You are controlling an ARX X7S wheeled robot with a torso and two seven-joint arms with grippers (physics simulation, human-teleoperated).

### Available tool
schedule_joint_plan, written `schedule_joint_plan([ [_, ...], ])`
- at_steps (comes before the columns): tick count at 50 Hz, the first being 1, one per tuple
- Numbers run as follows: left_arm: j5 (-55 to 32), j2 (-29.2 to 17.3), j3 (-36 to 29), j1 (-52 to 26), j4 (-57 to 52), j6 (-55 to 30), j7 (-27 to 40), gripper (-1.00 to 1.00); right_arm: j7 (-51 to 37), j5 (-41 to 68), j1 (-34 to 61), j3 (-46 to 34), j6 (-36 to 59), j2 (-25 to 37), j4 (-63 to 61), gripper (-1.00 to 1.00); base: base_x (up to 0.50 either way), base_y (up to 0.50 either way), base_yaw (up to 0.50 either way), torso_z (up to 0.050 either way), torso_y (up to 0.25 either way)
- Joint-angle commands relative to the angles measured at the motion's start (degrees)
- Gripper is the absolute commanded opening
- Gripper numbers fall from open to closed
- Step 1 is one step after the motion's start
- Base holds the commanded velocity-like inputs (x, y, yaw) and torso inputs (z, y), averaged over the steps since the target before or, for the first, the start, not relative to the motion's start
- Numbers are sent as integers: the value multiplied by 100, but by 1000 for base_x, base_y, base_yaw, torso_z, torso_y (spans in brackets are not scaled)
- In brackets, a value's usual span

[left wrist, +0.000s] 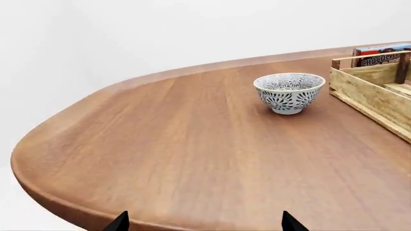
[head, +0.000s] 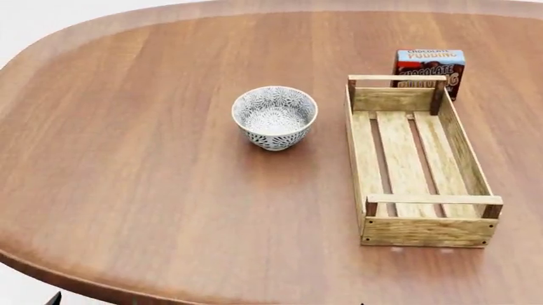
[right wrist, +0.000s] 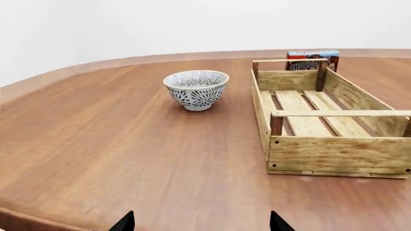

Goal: Pick up the bowl on the left and put it in the tray.

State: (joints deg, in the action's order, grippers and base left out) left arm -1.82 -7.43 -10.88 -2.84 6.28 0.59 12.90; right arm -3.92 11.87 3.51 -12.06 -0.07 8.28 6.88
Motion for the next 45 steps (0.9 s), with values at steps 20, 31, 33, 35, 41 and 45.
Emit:
schedule_joint_plan([
  [20, -211, -17, -40, 69, 28, 371, -150, 100, -76, 46, -114, 37, -196, 11, -182, 100, 406, 0, 0, 0, 0],
  [31, -241, -57, -101, 46, 11, 347, -113, 100, -93, 96, -68, -6, -187, 41, -138, 100, 500, 0, 0, 0, 0],
  [33, -250, -67, -109, 51, -19, 331, -105, 100, -101, 95, -74, -19, -187, 49, -155, 100, 500, 0, 0, 0, 0],
  [35, -258, -72, -116, 49, -16, 336, -98, 100, -118, 115, -87, -25, -132, 65, -231, 100, 500, 0, 0, 0, 0],
  [41, -278, -88, -141, 45, -3, 346, -76, 100, -111, 118, -73, -51, -232, 68, -123, 100, 500, 0, 0, 0, 0],
  [45, -258, -101, -161, 50, 8, 386, -41, 100, -114, 140, -76, -64, -236, 81, -124, 100, 500, 0, 0, 0, 0],
])
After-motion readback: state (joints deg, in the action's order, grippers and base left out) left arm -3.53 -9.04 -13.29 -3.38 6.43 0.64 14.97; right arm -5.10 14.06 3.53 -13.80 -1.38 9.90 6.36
